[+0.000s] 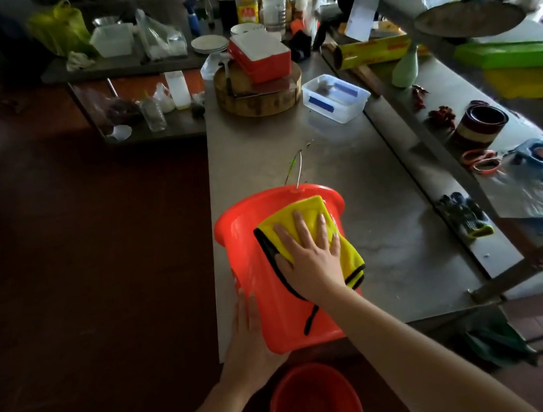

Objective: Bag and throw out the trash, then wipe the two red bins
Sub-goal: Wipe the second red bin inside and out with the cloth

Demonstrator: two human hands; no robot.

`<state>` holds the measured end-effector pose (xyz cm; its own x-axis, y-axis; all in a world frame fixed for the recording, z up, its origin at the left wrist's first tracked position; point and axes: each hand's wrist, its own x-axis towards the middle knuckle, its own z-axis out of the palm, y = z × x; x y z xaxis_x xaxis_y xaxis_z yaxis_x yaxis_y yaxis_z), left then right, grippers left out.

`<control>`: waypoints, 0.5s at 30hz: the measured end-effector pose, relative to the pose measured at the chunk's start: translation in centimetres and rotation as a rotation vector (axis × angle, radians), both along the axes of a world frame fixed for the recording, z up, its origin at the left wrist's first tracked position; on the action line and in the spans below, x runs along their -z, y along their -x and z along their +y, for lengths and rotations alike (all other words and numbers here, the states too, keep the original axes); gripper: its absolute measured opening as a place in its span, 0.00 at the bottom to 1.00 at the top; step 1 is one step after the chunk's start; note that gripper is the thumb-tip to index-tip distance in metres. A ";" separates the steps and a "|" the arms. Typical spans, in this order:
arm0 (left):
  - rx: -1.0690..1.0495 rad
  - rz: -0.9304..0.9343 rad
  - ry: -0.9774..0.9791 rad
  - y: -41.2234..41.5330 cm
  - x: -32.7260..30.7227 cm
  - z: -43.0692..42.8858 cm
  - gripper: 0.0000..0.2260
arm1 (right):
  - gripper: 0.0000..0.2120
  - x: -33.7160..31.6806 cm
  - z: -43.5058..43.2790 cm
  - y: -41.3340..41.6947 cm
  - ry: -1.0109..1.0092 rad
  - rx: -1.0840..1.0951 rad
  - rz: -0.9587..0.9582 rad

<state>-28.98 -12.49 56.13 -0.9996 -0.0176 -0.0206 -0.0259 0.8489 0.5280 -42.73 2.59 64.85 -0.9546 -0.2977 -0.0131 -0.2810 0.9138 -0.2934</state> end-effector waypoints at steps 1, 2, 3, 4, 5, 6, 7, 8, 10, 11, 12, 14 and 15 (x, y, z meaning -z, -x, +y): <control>0.004 0.000 0.001 0.0 0.0 -0.1 0.57 | 0.29 0.4 0.8 -1.3 0.002 -0.005 0.005; 0.012 -0.002 0.010 -0.1 0.0 0.0 0.57 | 0.29 0.9 1.7 -2.7 0.006 -0.004 0.008; 0.018 0.001 0.023 -0.1 0.0 0.0 0.57 | 0.29 1.3 2.7 -4.1 0.012 0.003 0.010; 0.017 -0.002 0.028 -0.1 -0.3 0.1 0.58 | 0.30 1.9 3.5 -5.6 0.020 0.015 0.014; 0.015 -0.005 0.030 -0.1 -0.6 0.2 0.59 | 0.30 2.4 4.2 -7.1 0.025 0.025 0.020; 0.017 -0.012 0.032 -0.1 -0.9 0.2 0.59 | 0.30 2.9 4.9 -8.5 0.026 0.031 0.026; 0.026 -0.010 0.043 -0.1 -1.1 0.3 0.60 | 0.30 3.3 5.4 -9.7 0.028 0.034 0.033; 0.036 -0.013 0.059 -0.1 -1.4 0.3 0.60 | 0.29 3.7 5.8 -10.6 0.035 0.037 0.041; 0.055 0.003 0.104 0.2 -2.2 0.6 0.60 | 0.29 4.1 6.4 -11.5 0.059 0.049 0.048; 0.070 0.019 0.118 0.4 -2.6 0.7 0.60 | 0.29 4.1 6.5 -11.7 0.070 0.053 0.044; 0.093 0.034 0.125 0.7 -3.0 0.8 0.59 | 0.29 4.0 6.4 -11.6 0.079 0.057 0.036; 0.147 0.085 0.141 1.2 -3.4 0.9 0.57 | 0.29 3.8 6.3 -11.5 0.089 0.058 0.023; 0.161 0.095 0.136 1.2 -3.4 0.9 0.55 | 0.29 3.8 6.2 -11.5 0.090 0.055 0.014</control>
